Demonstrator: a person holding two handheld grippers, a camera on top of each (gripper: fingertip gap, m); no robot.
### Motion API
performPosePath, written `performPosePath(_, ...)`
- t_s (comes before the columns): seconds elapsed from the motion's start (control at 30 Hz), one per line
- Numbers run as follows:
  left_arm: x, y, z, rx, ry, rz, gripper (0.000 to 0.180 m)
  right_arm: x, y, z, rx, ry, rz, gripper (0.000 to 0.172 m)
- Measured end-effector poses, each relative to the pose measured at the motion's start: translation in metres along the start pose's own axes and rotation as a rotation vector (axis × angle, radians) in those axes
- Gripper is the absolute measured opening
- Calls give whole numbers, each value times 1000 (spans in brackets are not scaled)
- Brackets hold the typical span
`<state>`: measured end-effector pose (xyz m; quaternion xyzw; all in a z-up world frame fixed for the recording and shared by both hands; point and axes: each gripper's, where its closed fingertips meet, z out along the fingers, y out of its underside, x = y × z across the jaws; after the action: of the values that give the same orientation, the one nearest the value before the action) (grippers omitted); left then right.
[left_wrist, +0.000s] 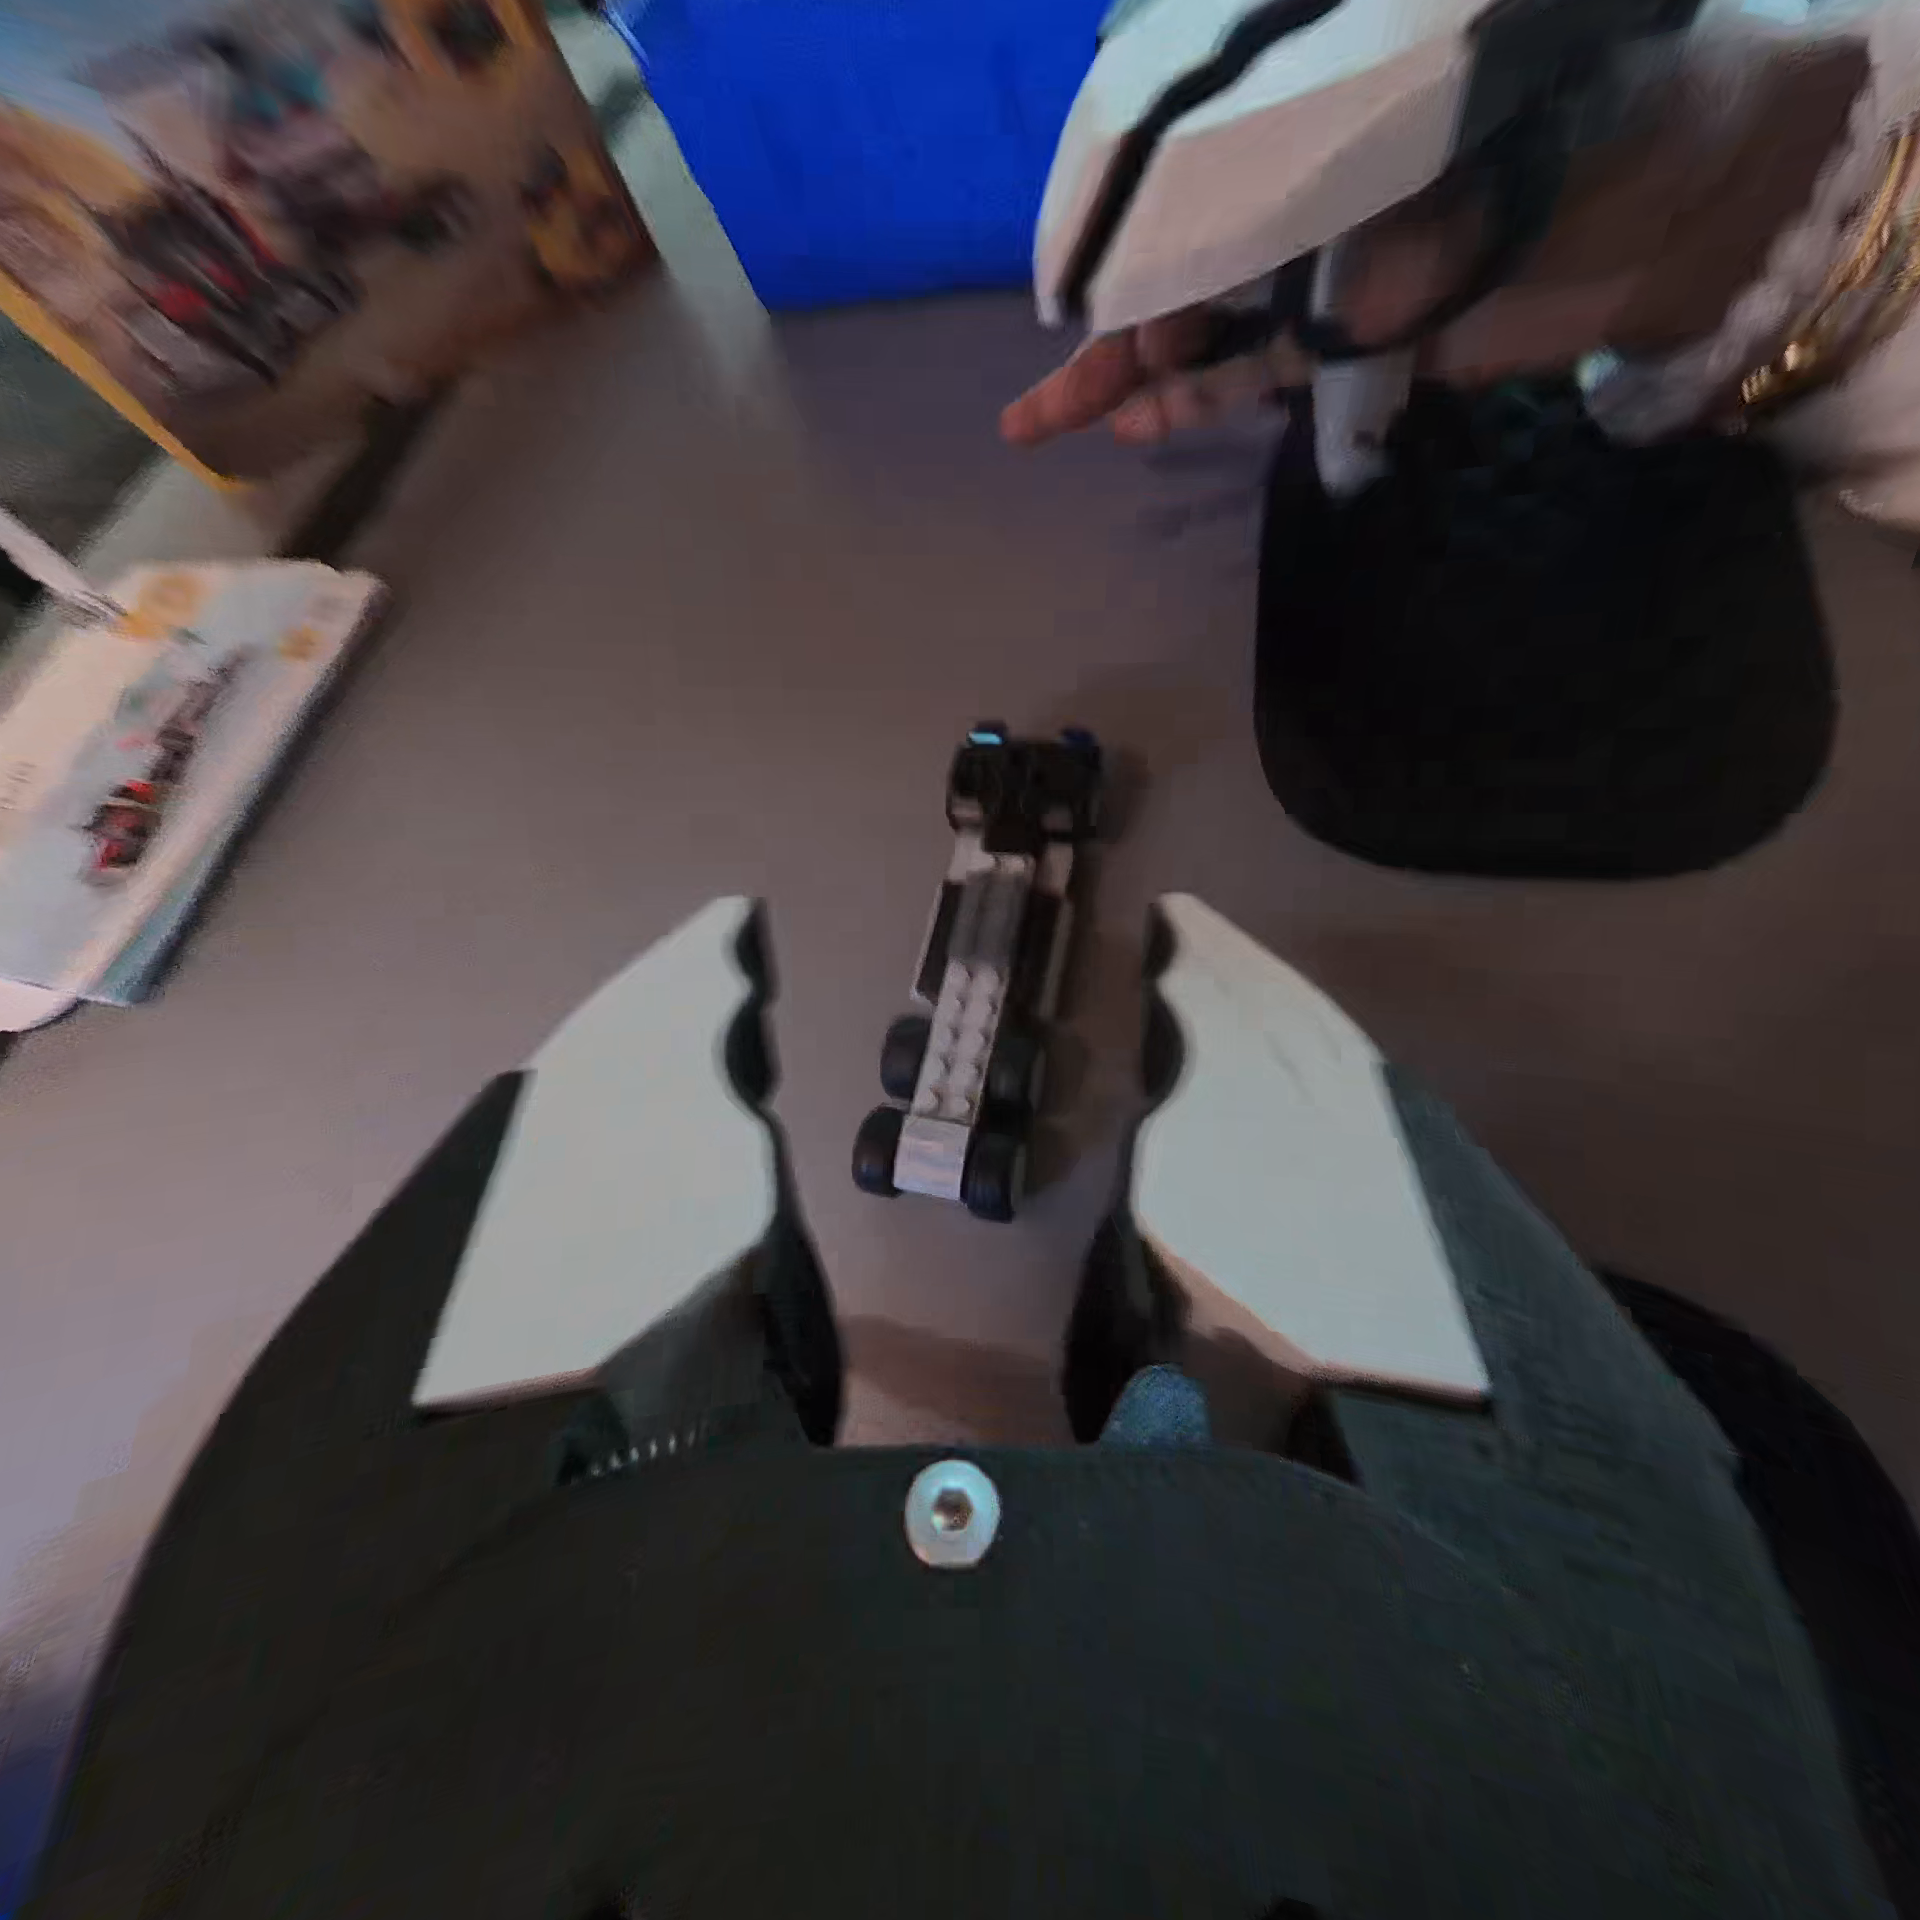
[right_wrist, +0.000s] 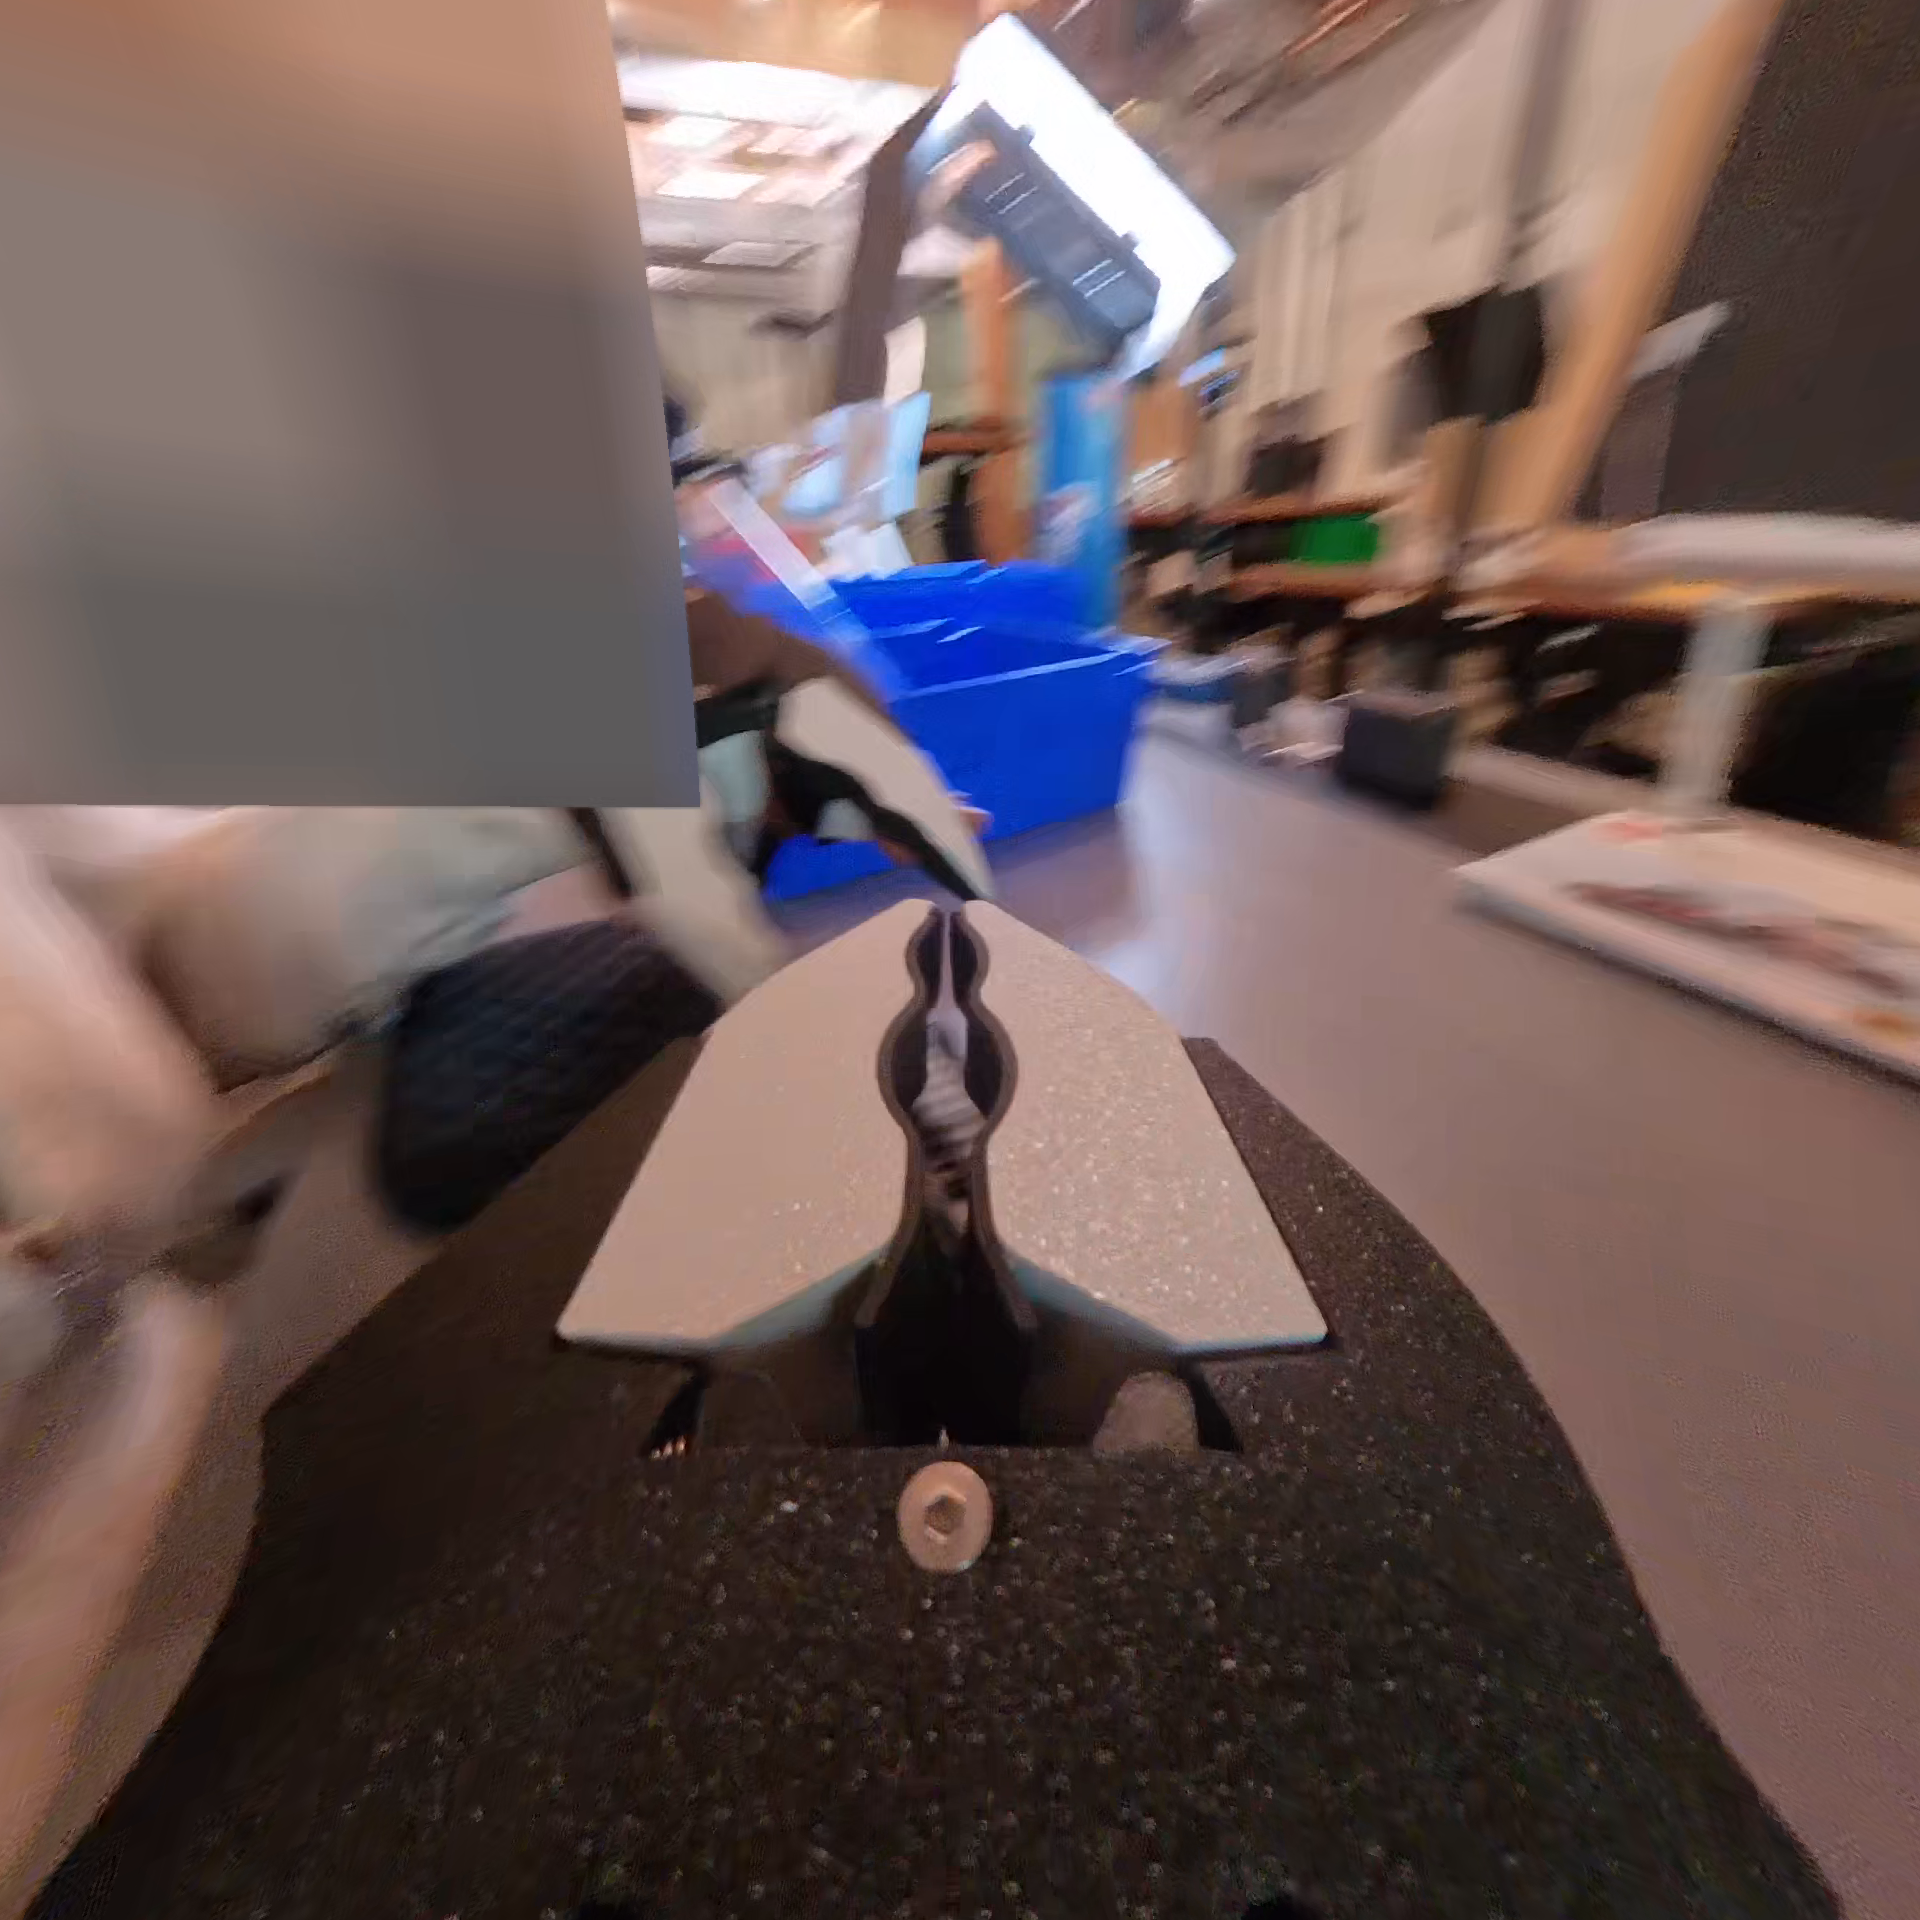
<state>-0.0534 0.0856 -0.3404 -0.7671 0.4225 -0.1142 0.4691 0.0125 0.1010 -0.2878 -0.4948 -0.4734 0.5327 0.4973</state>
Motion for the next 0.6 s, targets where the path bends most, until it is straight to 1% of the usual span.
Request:
performPosePath(0.03, 1, 4, 3, -13, 27, -8, 38, -9, 5, 2, -48, -77, 30, 0)
performPosePath(0.07, -2, 1, 4, 24, 27, -32, 10, -9, 8, 3, -77, -86, 45, 0)
performPosePath(0.1, -8, -3, 3, 82, 13, -66, 1, -6, 8, 3, -82, -68, 23, 2)
performPosePath(0.13, -12, -6, 2, 129, 7, -90, 2, -2, 6, 3, -75, -41, -21, 7)
performPosePath(0.17, -16, -7, 0, 161, -5, -92, 9, 4, 3, 2, -65, -6, -64, 23)
performPosePath(0.2, -20, -6, -1, 182, -25, -83, 28, 8, 0, 3, -61, 21, -103, 55)
performPosePath(0.23, -22, -5, -1, 191, -45, -77, 58, 11, -1, 5, -77, 27, -141, 89)
performPosePath(0.27, -23, -4, 0, 197, -63, -85, 98, 12, 4, 7, -138, 18, -159, 111)
performPosePath(0.3, -23, -2, 3, 200, -67, -101, 127, 13, 11, 8, -218, 1, -179, 125)
performPosePath(0.33, -18, 0, 7, 194, -44, -112, 135, 14, 17, 9, -294, -17, -214, 131)
performPosePath(0.4, -7, 8, 15, 158, 12, -117, 137, 13, 25, 11, -396, -57, -295, 130)
performPosePath(0.43, -4, 11, 18, 140, 22, -105, 134, 12, 28, 12, -430, -85, -317, 127)
performPosePath(0.47, -2, 14, 21, 121, 24, -88, 123, 10, 30, 15, -455, -114, -326, 118)
performPosePath(0.5, 0, 19, 25, 96, 29, -74, 115, 8, 32, 18, -477, -141, -326, 103)
performPosePath(0.53, 2, 24, 28, 68, 34, -67, 104, 8, 35, 22, -505, -162, -315, 86)
performPosePath(0.57, 3, 29, 31, 42, 38, -63, 93, 7, 40, 26, -538, -191, -305, 73)
performPosePath(0.6, 4, 34, 33, 18, 43, -57, 88, 4, 46, 29, -571, -230, -304, 64)
